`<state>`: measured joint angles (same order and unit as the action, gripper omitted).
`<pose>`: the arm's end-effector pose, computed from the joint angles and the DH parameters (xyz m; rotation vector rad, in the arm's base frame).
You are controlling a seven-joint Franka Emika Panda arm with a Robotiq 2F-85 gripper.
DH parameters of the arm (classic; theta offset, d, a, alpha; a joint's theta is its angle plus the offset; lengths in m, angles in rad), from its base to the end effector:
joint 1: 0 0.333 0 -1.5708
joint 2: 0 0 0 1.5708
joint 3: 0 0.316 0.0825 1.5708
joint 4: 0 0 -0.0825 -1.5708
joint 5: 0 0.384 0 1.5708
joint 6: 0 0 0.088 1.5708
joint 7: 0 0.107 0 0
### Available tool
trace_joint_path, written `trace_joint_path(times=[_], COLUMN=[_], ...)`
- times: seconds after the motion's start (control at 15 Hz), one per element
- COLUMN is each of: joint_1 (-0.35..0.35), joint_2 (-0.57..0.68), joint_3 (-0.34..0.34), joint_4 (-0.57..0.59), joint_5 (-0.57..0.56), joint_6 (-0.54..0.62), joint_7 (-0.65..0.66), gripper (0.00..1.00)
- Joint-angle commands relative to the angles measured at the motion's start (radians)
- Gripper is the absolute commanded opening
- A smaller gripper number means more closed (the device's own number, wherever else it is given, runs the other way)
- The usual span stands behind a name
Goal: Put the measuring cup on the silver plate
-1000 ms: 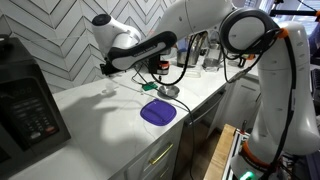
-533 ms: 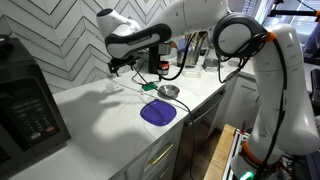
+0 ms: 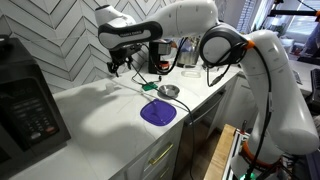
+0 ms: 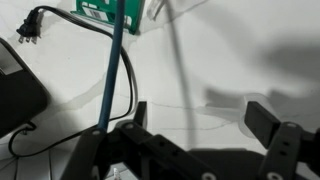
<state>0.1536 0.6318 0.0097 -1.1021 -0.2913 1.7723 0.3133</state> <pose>0.7327 0.0932 0.4583 2.8705 -0.1420 0.1493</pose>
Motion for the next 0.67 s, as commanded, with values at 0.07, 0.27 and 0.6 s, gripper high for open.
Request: trace_joint_path(times=[0.07, 0.27, 0.6], joint_1=[-0.002, -0.021, -0.023], joint_2=[0.023, 0.059, 0.108], joint_3=[0.007, 0.033, 0.026], joint_4=[0.019, 0.032, 0.056], joint_5=[0.012, 0.067, 0.080], joint_6=[0.012, 0.079, 0.129], joint_7=[0.001, 0.003, 0.016], gripper=[1.00, 1.00, 1.00])
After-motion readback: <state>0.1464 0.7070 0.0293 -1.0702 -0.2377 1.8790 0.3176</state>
